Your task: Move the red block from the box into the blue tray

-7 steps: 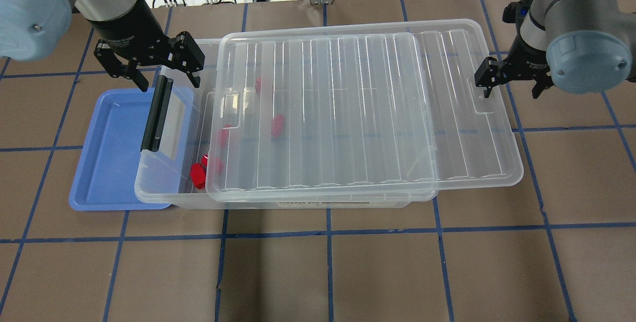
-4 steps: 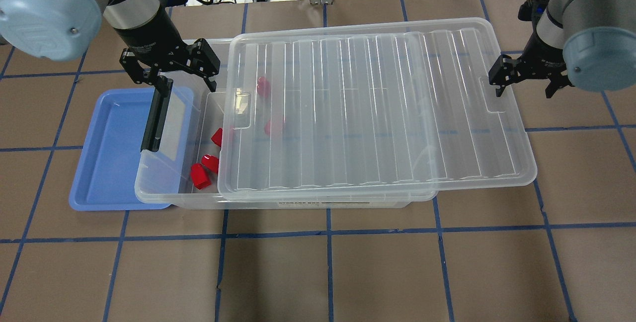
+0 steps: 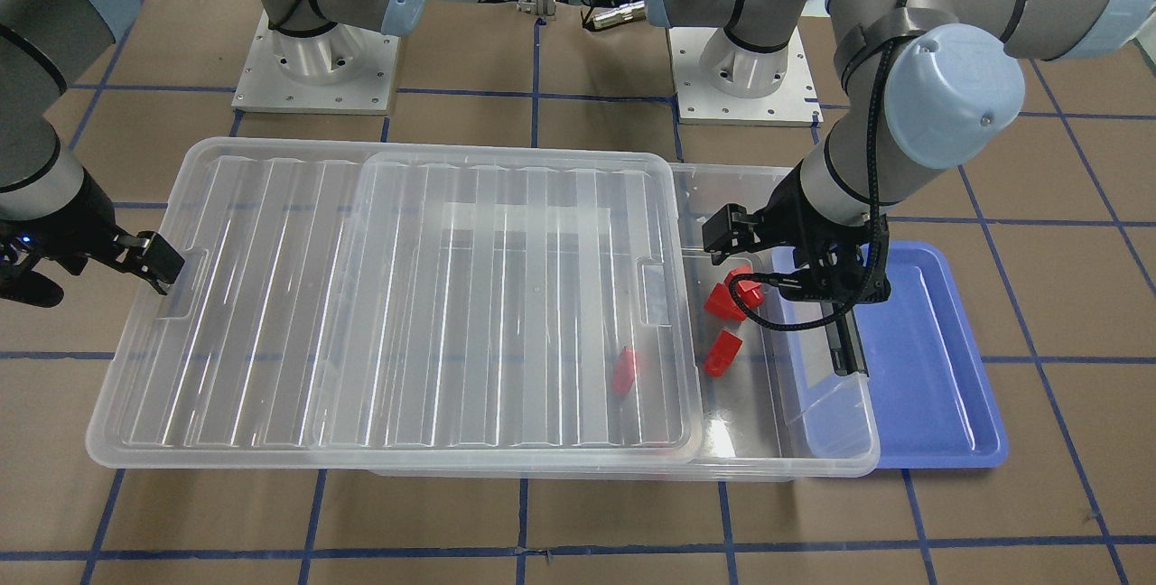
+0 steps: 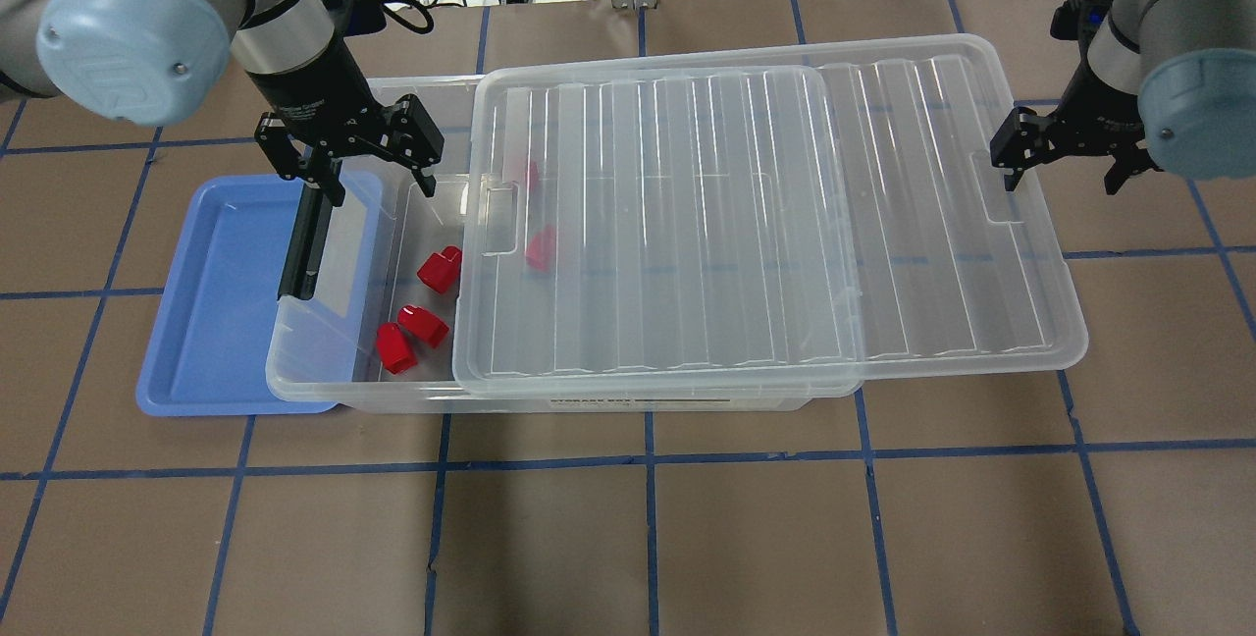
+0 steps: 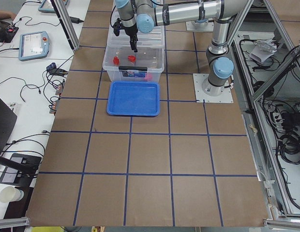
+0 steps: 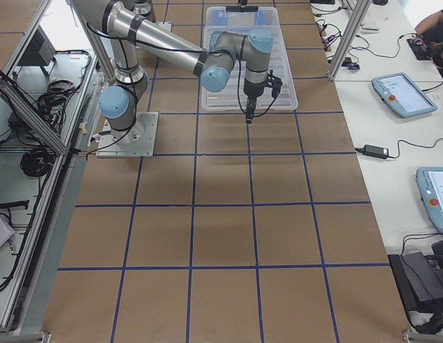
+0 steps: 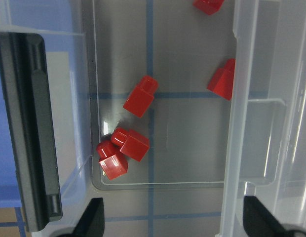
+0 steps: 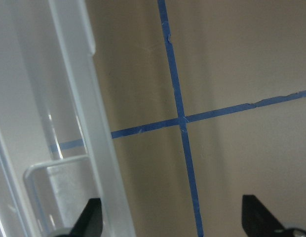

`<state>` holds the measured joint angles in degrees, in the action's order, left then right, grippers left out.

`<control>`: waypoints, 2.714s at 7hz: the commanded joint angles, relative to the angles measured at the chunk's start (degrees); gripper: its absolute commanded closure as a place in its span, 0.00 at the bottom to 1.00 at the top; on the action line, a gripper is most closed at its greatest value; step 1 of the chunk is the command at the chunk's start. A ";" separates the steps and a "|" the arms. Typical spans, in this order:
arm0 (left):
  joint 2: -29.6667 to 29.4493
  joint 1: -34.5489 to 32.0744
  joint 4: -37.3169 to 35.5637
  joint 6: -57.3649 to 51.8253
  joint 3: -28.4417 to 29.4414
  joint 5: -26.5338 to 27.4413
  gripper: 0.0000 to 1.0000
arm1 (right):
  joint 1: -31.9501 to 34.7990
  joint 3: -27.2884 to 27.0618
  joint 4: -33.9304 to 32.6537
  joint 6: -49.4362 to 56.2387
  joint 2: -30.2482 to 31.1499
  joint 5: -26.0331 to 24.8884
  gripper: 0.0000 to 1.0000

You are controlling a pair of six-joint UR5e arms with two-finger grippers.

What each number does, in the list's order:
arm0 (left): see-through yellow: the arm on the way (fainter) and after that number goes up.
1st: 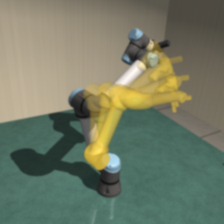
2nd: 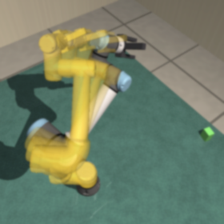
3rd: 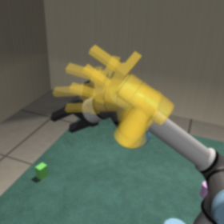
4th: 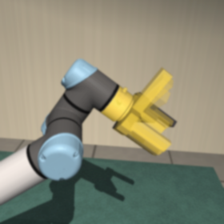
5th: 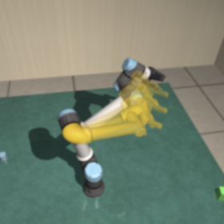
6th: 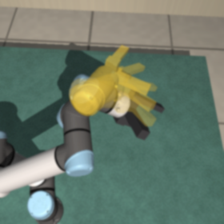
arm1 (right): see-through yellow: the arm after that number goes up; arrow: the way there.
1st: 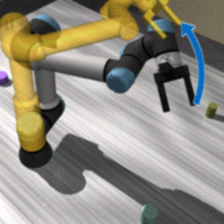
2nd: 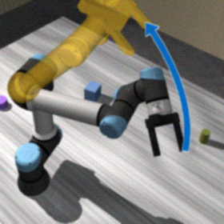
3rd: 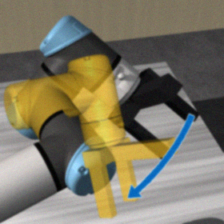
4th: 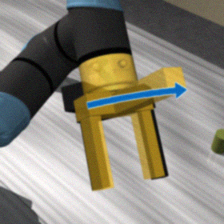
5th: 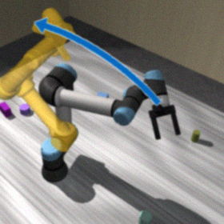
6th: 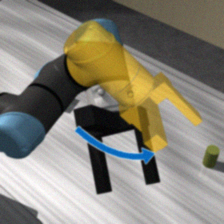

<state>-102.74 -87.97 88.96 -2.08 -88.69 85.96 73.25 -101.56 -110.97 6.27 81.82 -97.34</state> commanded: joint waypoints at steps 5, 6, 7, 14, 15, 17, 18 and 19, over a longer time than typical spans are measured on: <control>-3.35 -0.27 -16.43 -4.16 -7.97 3.95 0.02 | -2.24 -0.04 0.32 3.75 0.18 -1.80 0.00; -3.43 -0.19 -17.67 -4.07 -9.73 3.86 0.02 | -2.24 0.05 0.32 4.01 0.18 -2.23 0.00; -3.61 -0.19 -21.60 -4.68 -11.23 3.51 0.02 | -2.15 0.05 0.32 4.19 0.35 -2.50 0.00; -9.05 -0.19 -30.34 -6.18 -16.07 3.33 0.05 | 13.73 15.60 18.33 -5.81 6.07 8.74 0.00; -9.67 -0.19 -30.43 -6.27 -16.07 3.33 0.08 | 14.11 15.61 18.42 -5.83 6.07 8.66 0.00; -10.55 -0.19 -30.51 -6.27 -16.34 3.42 0.15 | 14.29 15.08 18.95 -5.92 6.51 7.70 0.00; -10.90 -0.19 -30.34 -6.09 -16.51 3.51 0.16 | 14.29 14.99 18.95 -5.92 6.42 7.78 0.00; -11.25 -0.19 -31.64 -6.53 -16.60 3.77 0.22 | 14.29 14.99 18.69 -5.83 6.33 8.04 0.00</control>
<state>-113.54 -88.16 58.27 -8.32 -105.14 89.49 87.50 -86.53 -92.12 0.39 88.22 -89.42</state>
